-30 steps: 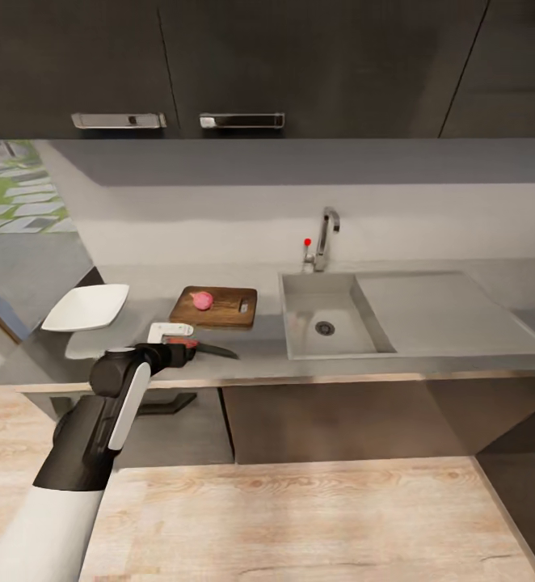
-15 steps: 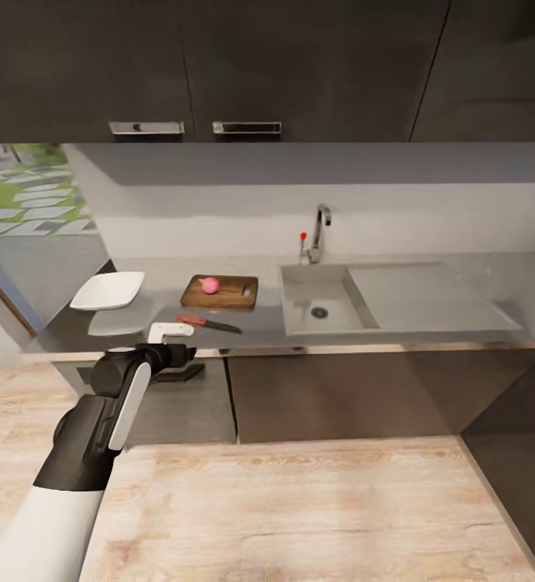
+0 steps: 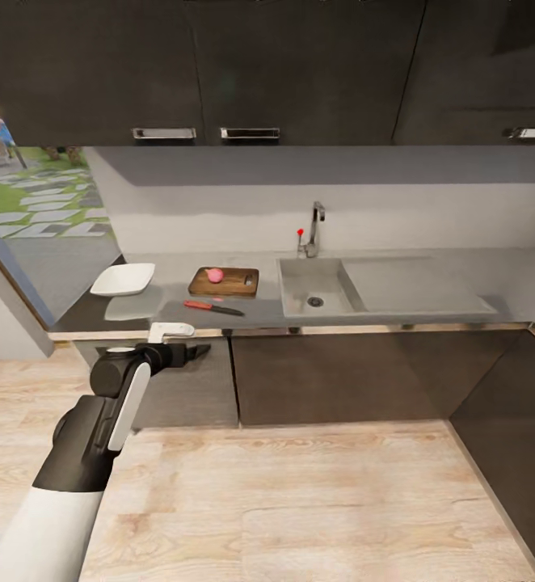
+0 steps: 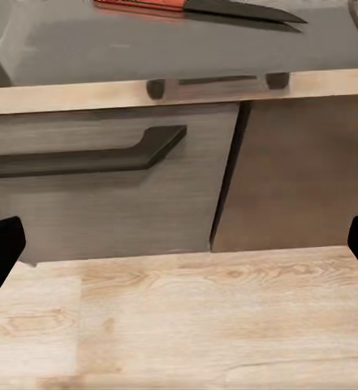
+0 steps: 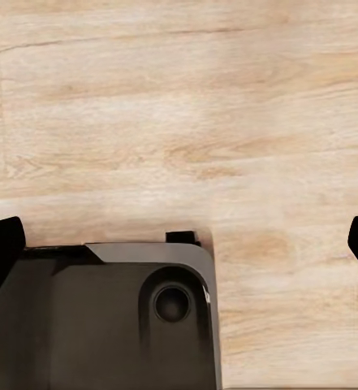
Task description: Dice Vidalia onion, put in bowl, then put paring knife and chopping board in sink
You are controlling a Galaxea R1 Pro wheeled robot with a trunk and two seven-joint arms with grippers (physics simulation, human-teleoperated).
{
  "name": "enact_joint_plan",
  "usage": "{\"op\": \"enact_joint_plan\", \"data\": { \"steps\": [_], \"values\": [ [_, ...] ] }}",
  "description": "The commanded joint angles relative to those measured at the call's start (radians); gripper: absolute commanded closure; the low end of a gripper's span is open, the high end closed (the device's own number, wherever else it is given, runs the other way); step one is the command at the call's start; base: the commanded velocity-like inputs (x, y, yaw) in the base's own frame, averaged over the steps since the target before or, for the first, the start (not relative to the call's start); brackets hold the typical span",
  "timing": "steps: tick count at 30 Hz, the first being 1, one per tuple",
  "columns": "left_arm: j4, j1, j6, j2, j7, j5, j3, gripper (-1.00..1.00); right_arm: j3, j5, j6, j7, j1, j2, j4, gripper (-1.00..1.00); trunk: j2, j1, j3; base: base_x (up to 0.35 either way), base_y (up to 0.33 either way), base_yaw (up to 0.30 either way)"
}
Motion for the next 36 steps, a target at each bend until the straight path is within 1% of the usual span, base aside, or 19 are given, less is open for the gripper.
{"op": "enact_joint_plan", "data": {
  "steps": [1,4,8,12,13,14,15,17,19,21,22,23,24,27,28,29,32,33,36],
  "values": [
    [-0.006,0.005,0.004,0.001,0.01,0.011,-0.002,-1.0,-0.009,0.006,-0.003,0.007,-0.001,0.001,0.0,-1.0,-0.002,0.0,-0.002,-0.069,0.0,0.0],
    [-0.017,0.038,0.003,0.0,0.009,0.013,-0.002,-1.0,-0.009,0.006,-0.003,0.006,-0.001,0.0,0.001,-1.0,-0.002,0.0,-0.002,-0.032,0.0,0.0],
    [-0.03,0.134,-0.004,0.0,0.001,0.013,-0.002,-1.0,-0.009,0.006,-0.003,0.005,-0.001,-0.002,0.001,-1.0,-0.002,0.0,-0.001,-0.007,0.0,0.0],
    [-0.031,0.258,-0.076,0.0,-0.01,0.013,-0.002,-1.0,-0.009,0.006,-0.003,0.005,-0.001,-0.004,0.001,-1.0,-0.002,0.0,-0.001,-0.001,0.0,0.0],
    [-0.031,0.301,-0.113,0.001,-0.011,0.013,-0.002,-1.0,-0.009,0.006,-0.003,0.004,-0.001,-0.004,0.001,-1.0,-0.002,0.0,-0.001,0.0,0.0,0.0],
    [-0.03,0.363,-0.17,0.001,-0.012,0.012,-0.002,-1.0,-0.01,0.006,-0.003,0.004,-0.001,-0.004,0.001,-1.0,-0.002,0.0,-0.001,0.0,0.0,0.0],
    [-0.027,0.457,-0.252,0.003,-0.013,0.012,-0.002,-1.0,-0.01,0.006,-0.003,0.004,-0.001,-0.004,0.001,-1.0,-0.002,0.0,-0.001,0.0,0.0,0.0],
    [-0.022,0.511,-0.292,0.005,-0.014,0.011,-0.002,-1.0,-0.01,0.006,-0.003,0.004,-0.001,-0.004,0.001,-1.0,-0.002,0.0,-0.001,0.0,0.0,0.0],
    [-0.003,0.597,-0.374,0.015,-0.014,0.011,-0.001,-1.0,-0.009,0.007,-0.004,0.004,-0.001,-0.005,0.002,-1.0,-0.002,0.0,-0.001,0.0,0.0,0.0],
    [0.016,0.647,-0.447,0.025,-0.014,0.011,-0.002,-1.0,-0.009,0.008,-0.004,0.004,-0.001,-0.006,0.003,-1.0,-0.002,0.0,-0.001,0.0,0.0,0.0],
    [0.039,0.693,-0.528,0.037,-0.013,0.011,-0.002,-1.0,-0.009,0.008,-0.004,0.004,-0.001,-0.007,0.004,-1.0,-0.002,0.0,-0.001,0.0,0.0,0.0],
    [0.06,0.722,-0.581,0.045,-0.013,0.011,-0.002,-1.0,-0.009,0.009,-0.004,0.004,-0.001,-0.007,0.004,-1.0,-0.002,0.0,-0.001,0.0,0.0,0.0],
    [0.073,0.737,-0.606,0.049,-0.013,0.011,-0.002,-1.0,-0.009,0.009,-0.004,0.004,-0.001,-0.007,0.005,-1.0,-0.002,0.0,-0.001,0.0,0.0,0.0],
    [0.163,0.797,-0.716,0.059,-0.014,0.012,-0.002,-1.0,-0.007,0.009,-0.005,0.004,-0.001,-0.007,0.006,-1.0,-0.002,0.0,-0.001,0.0,0.0,0.0],
    [0.211,0.814,-0.758,0.061,-0.014,0.012,-0.002,-1.0,-0.007,0.009,-0.005,0.004,-0.001,-0.007,0.007,-1.0,-0.002,0.0,-0.001,0.0,0.0,0.0],
    [0.299,0.829,-0.821,0.063,-0.014,0.012,-0.001,-1.0,-0.005,0.009,-0.004,0.004,-0.001,-0.007,0.008,-1.0,-0.002,0.0,-0.001,0.0,0.0,0.0],
    [0.464,0.84,-0.92,0.063,-0.015,0.013,-0.001,-1.0,-0.004,0.009,-0.001,0.004,-0.001,-0.007,0.011,-1.0,-0.002,0.0,-0.001,0.0,0.0,0.0],
    [0.495,0.841,-0.937,0.063,-0.015,0.013,-0.001,-1.0,-0.004,0.009,0.0,0.004,-0.001,-0.007,0.012,-1.0,-0.002,0.0,-0.001,0.0,0.0,0.0],
    [0.668,0.844,-1.009,0.061,-0.015,0.013,0.001,-1.0,-0.003,0.009,0.002,0.004,-0.001,-0.002,0.042,-1.0,-0.002,0.0,-0.001,0.0,0.0,0.0]
  ]
}}
